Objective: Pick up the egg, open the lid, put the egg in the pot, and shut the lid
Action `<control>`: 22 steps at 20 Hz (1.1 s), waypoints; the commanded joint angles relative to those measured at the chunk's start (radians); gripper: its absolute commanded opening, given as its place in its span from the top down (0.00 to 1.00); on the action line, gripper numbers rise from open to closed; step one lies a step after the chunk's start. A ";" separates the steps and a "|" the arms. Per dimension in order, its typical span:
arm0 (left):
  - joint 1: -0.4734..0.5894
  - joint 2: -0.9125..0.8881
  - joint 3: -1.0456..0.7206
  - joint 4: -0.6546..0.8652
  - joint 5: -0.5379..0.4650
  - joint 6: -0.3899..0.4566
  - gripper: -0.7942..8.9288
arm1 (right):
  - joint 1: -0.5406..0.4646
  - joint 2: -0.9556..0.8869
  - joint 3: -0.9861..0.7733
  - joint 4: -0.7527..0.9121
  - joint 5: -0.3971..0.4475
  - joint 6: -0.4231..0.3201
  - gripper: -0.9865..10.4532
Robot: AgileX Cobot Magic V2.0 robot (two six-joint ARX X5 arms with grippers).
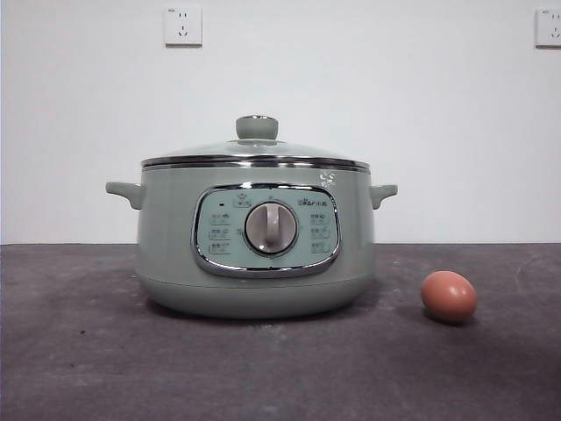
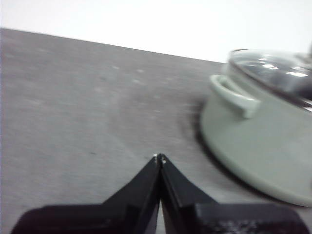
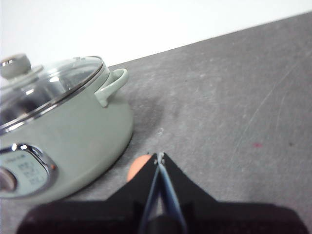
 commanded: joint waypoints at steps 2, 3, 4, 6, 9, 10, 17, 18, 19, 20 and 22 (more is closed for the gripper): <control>0.003 -0.003 0.042 -0.037 0.051 -0.095 0.93 | 0.002 0.011 0.044 0.008 -0.003 0.096 0.92; 0.003 -0.001 0.057 -0.055 0.065 -0.095 0.93 | 0.002 0.018 0.056 0.007 -0.009 0.101 0.92; 0.003 0.003 0.077 -0.075 0.081 -0.095 0.93 | 0.002 0.028 0.072 0.005 -0.027 0.105 0.92; 0.003 0.010 0.120 -0.116 0.111 -0.093 0.93 | 0.002 0.059 0.111 -0.010 -0.057 0.105 0.92; 0.003 0.034 0.187 -0.160 0.145 -0.091 0.93 | 0.002 0.119 0.182 -0.069 -0.083 0.103 0.92; 0.003 0.048 0.219 -0.179 0.162 -0.087 0.93 | 0.002 0.148 0.217 -0.105 -0.090 0.098 0.92; 0.003 0.174 0.407 -0.294 0.298 -0.058 0.93 | 0.002 0.357 0.464 -0.355 -0.200 -0.088 0.92; 0.003 0.195 0.433 -0.318 0.309 -0.039 0.93 | 0.002 0.385 0.499 -0.390 -0.217 -0.114 0.92; 0.003 0.224 0.467 -0.352 0.327 -0.014 0.93 | 0.002 0.422 0.546 -0.440 -0.239 -0.148 0.92; 0.003 0.246 0.493 -0.382 0.340 0.001 0.93 | 0.002 0.448 0.579 -0.479 -0.243 -0.174 0.92; 0.003 0.296 0.550 -0.455 0.376 0.031 0.93 | 0.003 0.507 0.655 -0.573 -0.263 -0.236 0.92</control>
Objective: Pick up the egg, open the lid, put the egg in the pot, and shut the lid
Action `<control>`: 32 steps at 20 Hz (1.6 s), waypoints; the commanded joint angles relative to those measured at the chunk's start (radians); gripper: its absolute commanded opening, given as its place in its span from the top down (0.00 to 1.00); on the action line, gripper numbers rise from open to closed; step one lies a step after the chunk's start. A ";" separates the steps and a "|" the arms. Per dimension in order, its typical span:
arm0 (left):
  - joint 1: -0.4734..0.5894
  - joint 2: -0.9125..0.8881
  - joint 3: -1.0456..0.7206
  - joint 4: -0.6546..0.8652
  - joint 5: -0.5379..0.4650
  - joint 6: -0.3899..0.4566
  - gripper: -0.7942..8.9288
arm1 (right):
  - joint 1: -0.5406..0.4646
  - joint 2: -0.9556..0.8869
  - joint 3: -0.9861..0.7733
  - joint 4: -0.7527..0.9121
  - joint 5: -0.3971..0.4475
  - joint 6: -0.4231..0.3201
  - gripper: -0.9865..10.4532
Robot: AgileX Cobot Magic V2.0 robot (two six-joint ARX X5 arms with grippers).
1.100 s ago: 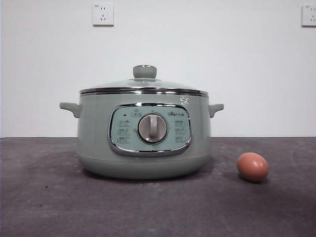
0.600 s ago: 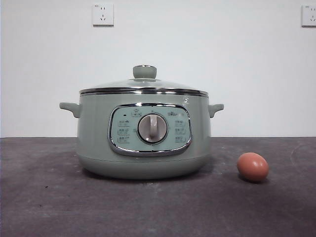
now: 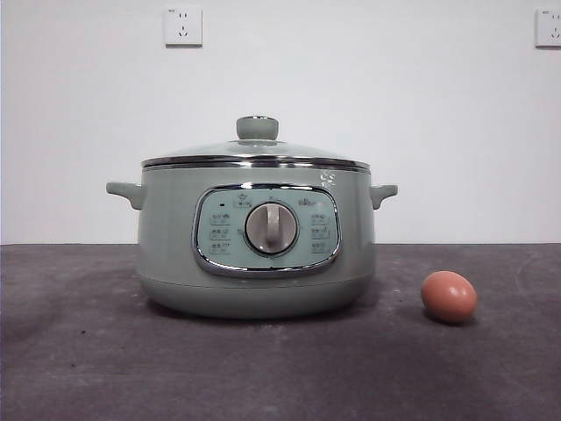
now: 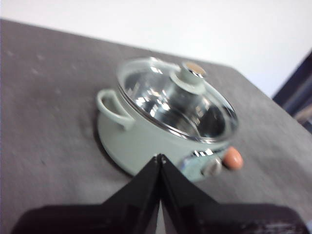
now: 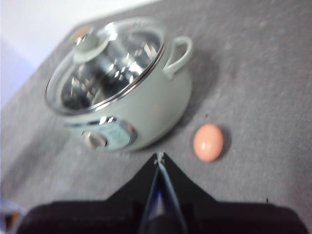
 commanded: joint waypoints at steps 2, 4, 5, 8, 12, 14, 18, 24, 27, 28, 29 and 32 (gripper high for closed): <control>0.002 0.077 0.086 -0.116 0.055 0.089 0.93 | 0.004 0.097 0.124 -0.152 -0.019 -0.154 0.92; 0.001 0.120 0.133 -0.189 0.077 0.126 0.93 | 0.009 0.148 0.185 -0.235 -0.019 -0.194 0.92; 0.001 0.137 0.152 -0.220 0.085 0.144 0.93 | 0.012 0.168 0.209 -0.269 -0.019 -0.209 0.92; 0.001 0.202 0.222 -0.362 0.085 0.241 0.93 | 0.017 0.246 0.296 -0.417 -0.018 -0.278 0.92; 0.001 0.246 0.248 -0.491 0.080 0.325 0.93 | 0.026 0.283 0.329 -0.479 -0.017 -0.295 0.92; 0.001 0.251 0.248 -0.494 0.080 0.332 0.92 | 0.027 0.283 0.329 -0.479 -0.016 -0.295 0.91; 0.002 0.256 0.248 -0.490 0.078 0.327 0.33 | 0.027 0.283 0.329 -0.478 -0.016 -0.277 0.59; 0.002 0.256 0.248 -0.489 0.081 0.328 0.21 | 0.027 0.299 0.329 -0.471 -0.016 -0.258 0.37; 0.002 0.256 0.248 -0.489 0.081 0.328 0.21 | 0.027 0.324 0.329 -0.428 -0.016 -0.239 0.37; 0.002 0.256 0.248 -0.489 0.081 0.328 0.21 | 0.027 0.335 0.329 -0.408 -0.016 -0.233 0.37; 0.002 0.256 0.248 -0.489 0.081 0.328 0.21 | 0.027 0.351 0.329 -0.381 -0.015 -0.231 0.37; 0.002 0.256 0.248 -0.486 0.080 0.328 0.21 | 0.028 0.422 0.329 -0.304 -0.010 -0.229 0.37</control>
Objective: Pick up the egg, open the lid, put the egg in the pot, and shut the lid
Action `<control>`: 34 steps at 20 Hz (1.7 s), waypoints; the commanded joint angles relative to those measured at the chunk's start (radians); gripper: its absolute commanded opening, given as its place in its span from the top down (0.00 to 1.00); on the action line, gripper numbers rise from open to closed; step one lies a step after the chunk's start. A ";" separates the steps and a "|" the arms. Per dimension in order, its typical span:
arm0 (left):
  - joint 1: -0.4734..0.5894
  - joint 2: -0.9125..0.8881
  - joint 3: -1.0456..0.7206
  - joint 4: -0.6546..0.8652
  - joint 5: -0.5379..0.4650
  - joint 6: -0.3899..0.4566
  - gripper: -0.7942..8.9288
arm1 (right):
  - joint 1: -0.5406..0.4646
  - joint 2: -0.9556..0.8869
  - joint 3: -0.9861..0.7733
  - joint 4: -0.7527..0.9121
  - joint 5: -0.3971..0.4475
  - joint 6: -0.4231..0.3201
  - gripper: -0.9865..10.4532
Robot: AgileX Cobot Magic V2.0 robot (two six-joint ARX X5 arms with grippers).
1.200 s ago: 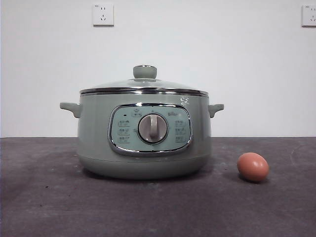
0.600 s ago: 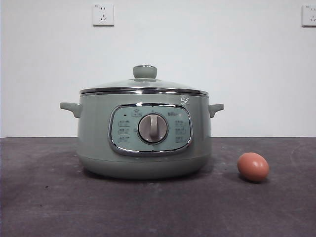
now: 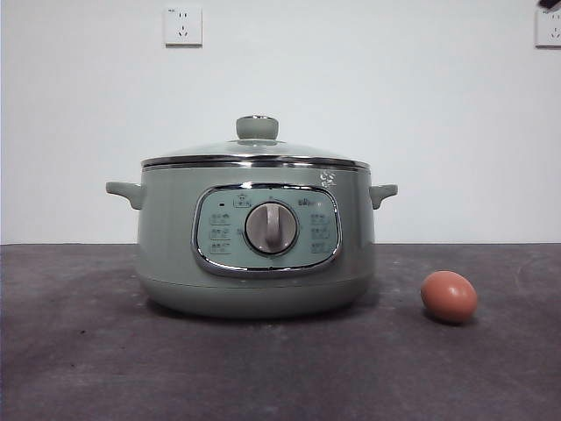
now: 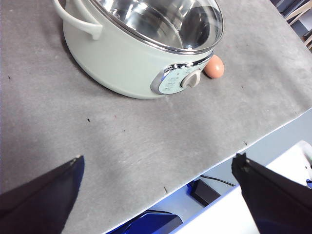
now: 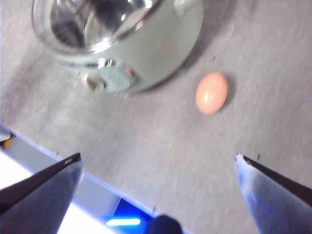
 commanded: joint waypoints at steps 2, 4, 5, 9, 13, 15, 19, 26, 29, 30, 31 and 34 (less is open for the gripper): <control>0.002 0.000 0.002 0.009 0.001 0.011 0.21 | 0.011 0.099 0.004 0.071 0.007 0.010 0.37; 0.002 0.000 0.002 0.009 0.000 0.011 0.21 | 0.047 0.184 0.004 0.109 0.067 0.009 0.37; 0.002 0.000 0.002 0.009 0.000 0.011 0.21 | 0.071 0.227 0.004 0.124 0.105 0.009 0.37; 0.002 0.000 0.002 0.009 0.000 0.011 0.21 | 0.167 0.395 0.004 0.233 0.225 0.014 0.37; 0.002 0.000 0.002 0.009 -0.001 0.011 0.21 | 0.228 0.535 0.004 0.343 0.337 0.033 0.37; 0.002 0.000 0.002 0.009 -0.002 0.011 0.21 | 0.246 0.589 0.004 0.389 0.349 0.045 0.37; 0.002 0.000 0.002 0.009 -0.002 0.011 0.21 | 0.271 0.678 0.004 0.460 0.422 0.068 0.37; 0.002 0.006 0.002 0.009 -0.002 0.011 0.21 | 0.282 0.790 0.004 0.509 0.426 0.077 0.44; 0.002 0.006 0.002 0.010 -0.003 0.011 0.21 | 0.282 0.799 0.004 0.512 0.424 0.077 0.63; 0.002 0.006 0.002 0.010 -0.003 0.011 0.21 | 0.282 0.799 0.004 0.517 0.424 0.078 0.66; 0.002 0.006 0.002 0.010 -0.003 0.011 0.21 | 0.282 0.799 0.004 0.520 0.423 0.084 0.70; 0.002 0.006 0.002 0.014 -0.003 0.011 0.21 | 0.282 0.799 0.004 0.521 0.415 0.085 0.90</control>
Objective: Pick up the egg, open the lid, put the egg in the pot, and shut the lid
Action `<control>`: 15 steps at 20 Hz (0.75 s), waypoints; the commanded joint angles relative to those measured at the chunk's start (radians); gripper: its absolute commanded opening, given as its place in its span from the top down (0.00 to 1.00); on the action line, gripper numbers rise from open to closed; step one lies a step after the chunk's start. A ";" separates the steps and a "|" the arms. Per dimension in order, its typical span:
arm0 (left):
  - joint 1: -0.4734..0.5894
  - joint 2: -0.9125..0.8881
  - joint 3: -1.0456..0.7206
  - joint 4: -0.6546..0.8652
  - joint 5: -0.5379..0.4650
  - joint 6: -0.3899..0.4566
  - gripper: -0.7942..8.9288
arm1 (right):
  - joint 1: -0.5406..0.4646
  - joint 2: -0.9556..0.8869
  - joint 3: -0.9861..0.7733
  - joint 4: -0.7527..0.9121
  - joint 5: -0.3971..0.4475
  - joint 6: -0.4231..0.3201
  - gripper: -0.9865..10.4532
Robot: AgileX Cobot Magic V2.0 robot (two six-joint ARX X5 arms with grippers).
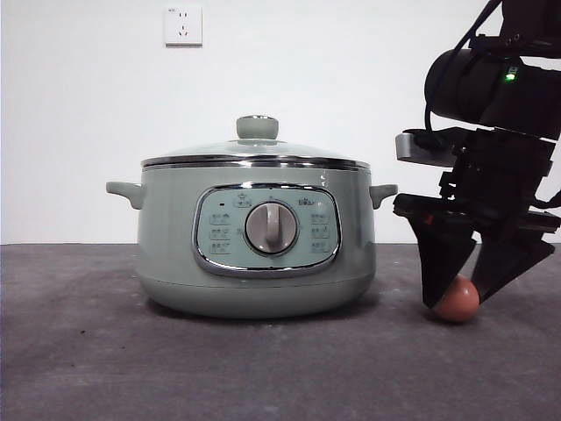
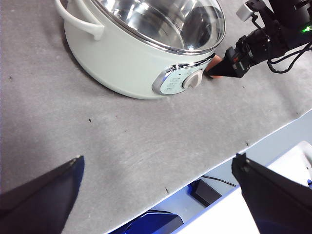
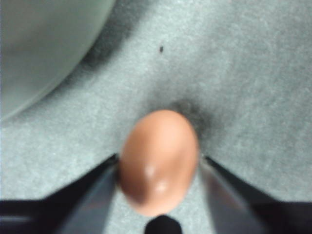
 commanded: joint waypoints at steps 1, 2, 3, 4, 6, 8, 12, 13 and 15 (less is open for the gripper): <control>0.002 0.000 0.002 0.013 -0.001 0.011 0.21 | 0.002 0.013 0.002 0.005 -0.003 0.010 0.93; 0.002 0.000 0.002 0.015 -0.002 0.011 0.21 | 0.002 0.013 0.002 0.006 -0.002 0.010 0.93; 0.002 0.000 0.002 0.019 -0.003 0.011 0.21 | 0.002 0.012 0.002 0.008 -0.002 0.010 0.93; 0.002 0.000 0.002 0.026 -0.003 0.011 0.21 | 0.002 0.009 0.002 0.009 -0.002 0.010 0.93; 0.002 0.008 0.002 0.051 -0.011 0.011 0.21 | 0.001 -0.014 0.002 0.000 0.000 0.010 0.93; 0.001 0.023 0.003 0.077 -0.026 -0.008 0.21 | 0.002 -0.064 0.002 -0.023 -0.001 0.010 0.93; -0.009 0.093 0.038 0.154 -0.025 -0.016 0.21 | 0.002 -0.233 0.002 -0.113 -0.001 0.009 0.93; -0.022 0.118 0.056 0.182 -0.026 -0.023 0.21 | 0.002 -0.284 0.002 -0.134 0.000 0.009 0.93; -0.069 0.188 0.094 0.267 -0.029 -0.063 0.21 | 0.002 -0.390 0.002 -0.166 -0.001 0.009 0.93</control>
